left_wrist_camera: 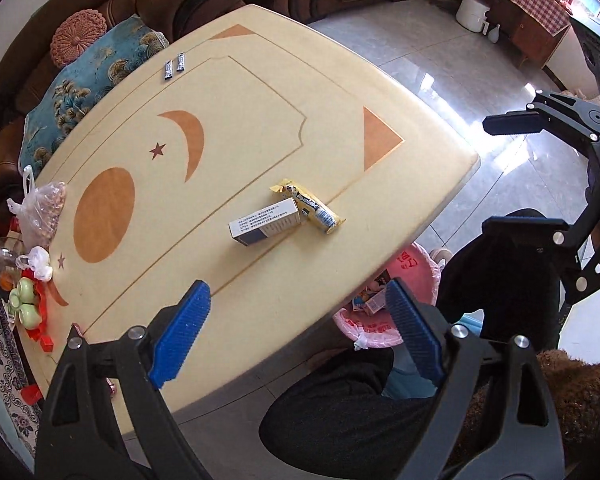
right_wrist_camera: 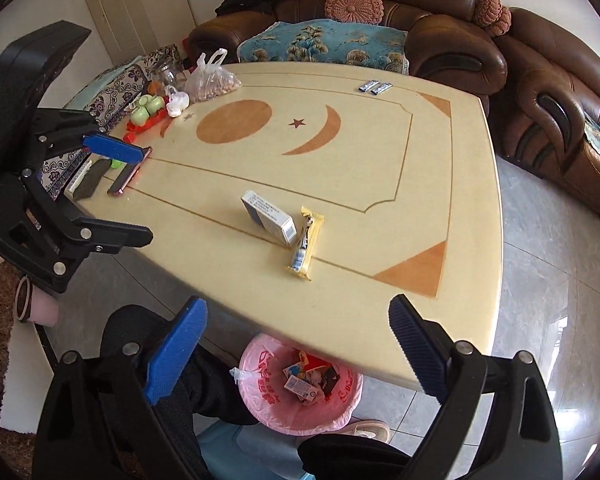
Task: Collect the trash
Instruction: 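Raise both tools back over the table toward the white box and candy wrapper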
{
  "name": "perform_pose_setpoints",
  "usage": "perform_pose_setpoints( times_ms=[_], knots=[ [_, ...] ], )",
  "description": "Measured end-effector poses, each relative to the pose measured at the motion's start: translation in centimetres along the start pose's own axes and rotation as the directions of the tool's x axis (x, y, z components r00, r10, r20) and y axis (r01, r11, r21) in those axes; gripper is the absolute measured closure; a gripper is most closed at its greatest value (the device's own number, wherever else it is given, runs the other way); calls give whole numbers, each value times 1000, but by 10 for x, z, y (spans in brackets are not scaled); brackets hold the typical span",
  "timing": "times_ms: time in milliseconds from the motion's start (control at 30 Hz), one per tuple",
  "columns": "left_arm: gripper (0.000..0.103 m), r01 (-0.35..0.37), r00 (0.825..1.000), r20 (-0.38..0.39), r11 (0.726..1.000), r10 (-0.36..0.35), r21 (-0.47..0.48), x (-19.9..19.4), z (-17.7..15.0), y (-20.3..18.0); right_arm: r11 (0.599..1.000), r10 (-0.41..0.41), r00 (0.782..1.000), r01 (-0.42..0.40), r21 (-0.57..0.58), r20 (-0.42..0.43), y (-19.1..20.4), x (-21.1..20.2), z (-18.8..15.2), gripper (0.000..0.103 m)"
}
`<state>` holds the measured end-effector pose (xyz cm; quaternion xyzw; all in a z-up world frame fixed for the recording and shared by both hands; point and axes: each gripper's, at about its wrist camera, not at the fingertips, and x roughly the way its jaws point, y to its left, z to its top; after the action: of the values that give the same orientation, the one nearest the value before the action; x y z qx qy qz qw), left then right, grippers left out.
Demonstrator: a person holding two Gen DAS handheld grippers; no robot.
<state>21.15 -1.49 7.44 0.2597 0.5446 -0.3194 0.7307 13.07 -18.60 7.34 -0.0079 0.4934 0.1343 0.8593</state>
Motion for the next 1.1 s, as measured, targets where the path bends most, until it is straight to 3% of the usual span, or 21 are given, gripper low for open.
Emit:
perform_pose_setpoints(
  times_ms=[433,700,867,1100],
  knots=[
    [16,22,996,-85,997,-16,73,56,25,30,999,7,999,-5,48,-46,-27,46,37,13],
    [16,-7,989,-142,990,27,143,108,32,34,1000,17,991,-15,12,-133,-23,106,41,13],
    [16,-53,982,-163,971,92,232,143,35,31,1000,12,982,-16,-23,-187,-17,148,41,13],
    [16,-40,972,-212,956,106,292,187,41,32,999,15,964,-25,-33,-264,-16,204,33,13]
  ],
)
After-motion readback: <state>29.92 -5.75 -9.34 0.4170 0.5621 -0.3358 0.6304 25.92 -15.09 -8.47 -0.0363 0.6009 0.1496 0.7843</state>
